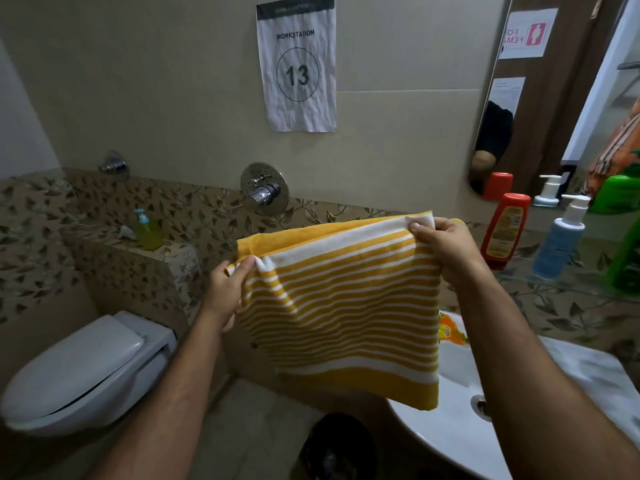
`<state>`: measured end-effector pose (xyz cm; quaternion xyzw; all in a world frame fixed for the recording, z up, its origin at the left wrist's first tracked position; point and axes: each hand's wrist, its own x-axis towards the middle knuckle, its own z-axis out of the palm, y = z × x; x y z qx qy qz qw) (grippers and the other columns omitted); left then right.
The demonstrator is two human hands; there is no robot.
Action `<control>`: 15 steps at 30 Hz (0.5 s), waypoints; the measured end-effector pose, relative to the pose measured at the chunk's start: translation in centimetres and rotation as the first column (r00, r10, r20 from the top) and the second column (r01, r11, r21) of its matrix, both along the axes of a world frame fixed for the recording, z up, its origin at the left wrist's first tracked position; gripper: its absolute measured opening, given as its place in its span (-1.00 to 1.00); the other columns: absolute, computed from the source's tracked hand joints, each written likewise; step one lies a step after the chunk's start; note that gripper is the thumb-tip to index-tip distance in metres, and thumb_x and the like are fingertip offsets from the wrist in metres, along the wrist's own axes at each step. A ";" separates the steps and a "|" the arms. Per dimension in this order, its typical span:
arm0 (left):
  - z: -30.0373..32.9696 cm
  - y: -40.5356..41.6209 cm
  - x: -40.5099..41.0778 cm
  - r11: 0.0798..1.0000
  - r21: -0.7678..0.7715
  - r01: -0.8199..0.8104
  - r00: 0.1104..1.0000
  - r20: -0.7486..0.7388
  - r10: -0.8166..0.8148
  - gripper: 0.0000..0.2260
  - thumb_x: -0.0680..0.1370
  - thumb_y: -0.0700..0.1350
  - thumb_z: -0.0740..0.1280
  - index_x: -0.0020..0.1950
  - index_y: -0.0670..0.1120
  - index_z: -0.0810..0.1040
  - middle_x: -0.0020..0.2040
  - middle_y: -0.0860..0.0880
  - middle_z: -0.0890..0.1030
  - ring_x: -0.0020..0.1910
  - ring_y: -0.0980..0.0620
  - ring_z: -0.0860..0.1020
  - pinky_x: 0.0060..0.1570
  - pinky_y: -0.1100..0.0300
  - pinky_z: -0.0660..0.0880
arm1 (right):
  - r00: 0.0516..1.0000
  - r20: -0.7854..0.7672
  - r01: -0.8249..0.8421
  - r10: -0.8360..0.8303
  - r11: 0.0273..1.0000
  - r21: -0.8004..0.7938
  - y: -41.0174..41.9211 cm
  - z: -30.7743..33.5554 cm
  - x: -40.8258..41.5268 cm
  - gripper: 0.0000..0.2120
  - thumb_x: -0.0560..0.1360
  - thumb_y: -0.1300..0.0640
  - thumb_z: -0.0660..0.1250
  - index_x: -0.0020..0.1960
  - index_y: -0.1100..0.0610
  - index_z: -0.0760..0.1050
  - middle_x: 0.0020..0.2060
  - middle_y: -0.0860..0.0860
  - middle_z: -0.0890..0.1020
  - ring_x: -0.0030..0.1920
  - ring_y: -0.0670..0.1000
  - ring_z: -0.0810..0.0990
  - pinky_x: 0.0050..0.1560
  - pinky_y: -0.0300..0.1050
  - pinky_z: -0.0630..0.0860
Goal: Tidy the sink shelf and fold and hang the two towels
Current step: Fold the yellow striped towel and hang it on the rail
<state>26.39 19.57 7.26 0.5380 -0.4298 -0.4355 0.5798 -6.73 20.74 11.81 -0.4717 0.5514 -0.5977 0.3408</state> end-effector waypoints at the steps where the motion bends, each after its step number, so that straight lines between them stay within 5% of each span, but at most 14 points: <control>1: 0.0 0.1 -0.1 1.000 0.012 0.009 0.997 -0.075 -0.008 -0.82 0.60 -0.07 0.31 0.09 -0.16 0.55 0.05 -0.22 0.62 -0.10 0.06 0.67 -0.19 0.18 0.59 | 0.999 0.034 -0.020 0.021 0.999 -0.028 0.0 0.2 0.0 -0.89 0.52 0.19 0.39 0.00 0.20 0.64 -0.26 0.06 0.70 -0.25 0.05 0.66 -0.15 -0.03 0.59; 5: -1.2 0.1 -0.9 0.996 0.080 -0.047 0.962 -0.263 0.066 -0.52 0.51 0.09 0.36 0.28 -0.22 0.47 0.13 -0.24 0.59 -0.02 -0.14 0.61 -0.13 0.03 0.58 | 0.993 0.079 -0.083 0.093 0.989 -0.121 0.3 1.3 1.3 -0.92 0.56 0.22 0.33 -0.04 0.18 0.60 -0.27 0.08 0.64 -0.29 0.01 0.62 -0.21 -0.07 0.61; 8: -1.6 0.4 -1.8 0.994 0.097 -0.043 0.949 -0.307 0.071 -0.58 0.53 0.12 0.36 0.16 -0.20 0.53 0.05 -0.19 0.62 -0.07 -0.11 0.63 -0.07 -0.01 0.60 | 0.997 0.048 -0.058 0.065 0.990 -0.127 0.2 2.0 2.2 -0.91 0.57 0.23 0.32 -0.09 0.14 0.58 -0.28 0.05 0.62 -0.31 -0.05 0.60 -0.21 -0.12 0.60; 15: -0.1 -0.1 -2.9 0.998 0.056 -0.028 0.938 -0.343 0.046 -0.43 0.49 0.10 0.41 0.38 -0.19 0.39 0.21 -0.16 0.55 0.07 -0.10 0.59 -0.02 0.00 0.58 | 0.963 -0.226 0.149 -0.145 0.989 0.001 -1.2 -1.6 1.1 -0.88 0.49 0.21 0.35 0.03 0.15 0.52 -0.13 0.08 0.62 -0.07 0.07 0.61 0.04 0.18 0.59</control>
